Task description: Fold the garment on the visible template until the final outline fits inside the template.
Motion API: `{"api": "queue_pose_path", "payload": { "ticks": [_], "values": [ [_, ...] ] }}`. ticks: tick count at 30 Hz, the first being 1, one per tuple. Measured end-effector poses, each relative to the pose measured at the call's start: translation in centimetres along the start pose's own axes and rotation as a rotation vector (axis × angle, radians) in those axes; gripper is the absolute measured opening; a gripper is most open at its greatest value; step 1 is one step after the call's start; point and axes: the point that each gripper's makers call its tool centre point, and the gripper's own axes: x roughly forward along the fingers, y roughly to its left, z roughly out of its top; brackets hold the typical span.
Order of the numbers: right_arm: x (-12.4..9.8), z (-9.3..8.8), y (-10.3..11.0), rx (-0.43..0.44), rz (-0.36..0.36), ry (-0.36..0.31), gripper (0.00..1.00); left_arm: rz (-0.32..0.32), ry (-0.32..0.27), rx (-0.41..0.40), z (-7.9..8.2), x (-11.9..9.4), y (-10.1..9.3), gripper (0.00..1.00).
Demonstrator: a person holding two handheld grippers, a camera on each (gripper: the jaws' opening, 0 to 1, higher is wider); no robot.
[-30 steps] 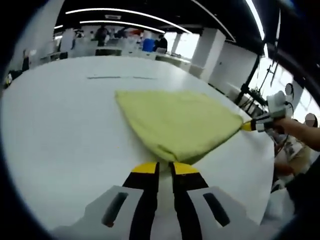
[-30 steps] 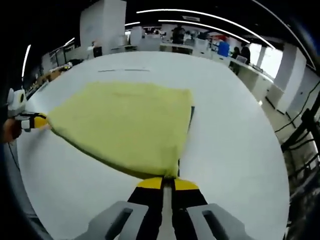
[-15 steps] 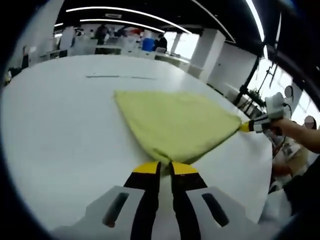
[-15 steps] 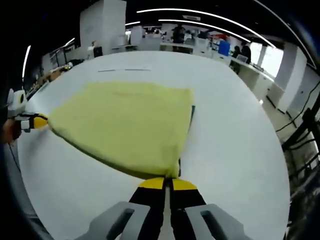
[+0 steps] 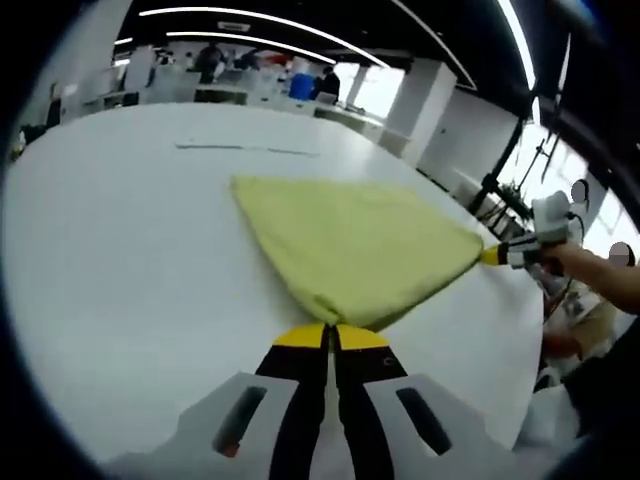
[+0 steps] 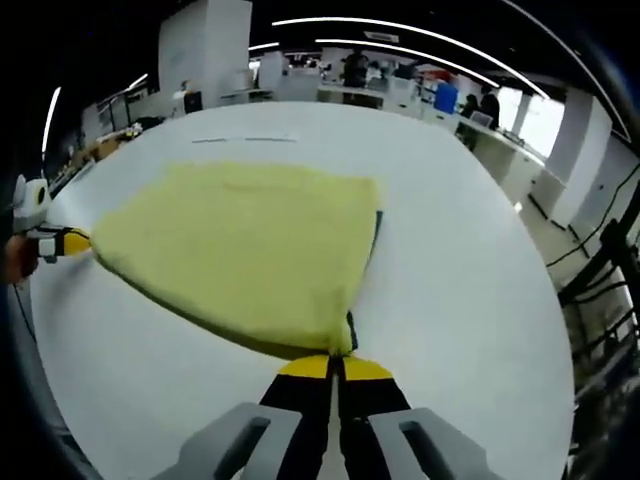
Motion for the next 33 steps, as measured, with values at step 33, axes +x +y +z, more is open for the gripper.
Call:
{"api": "queue_pose_path", "payload": {
  "ticks": [33],
  "values": [
    [-1.8, 0.9, -0.5, 0.019, 0.184, -0.053, 0.08, 0.02, 0.052, 0.0, -0.2, -0.7, 0.8, 0.17]
  ]
}}
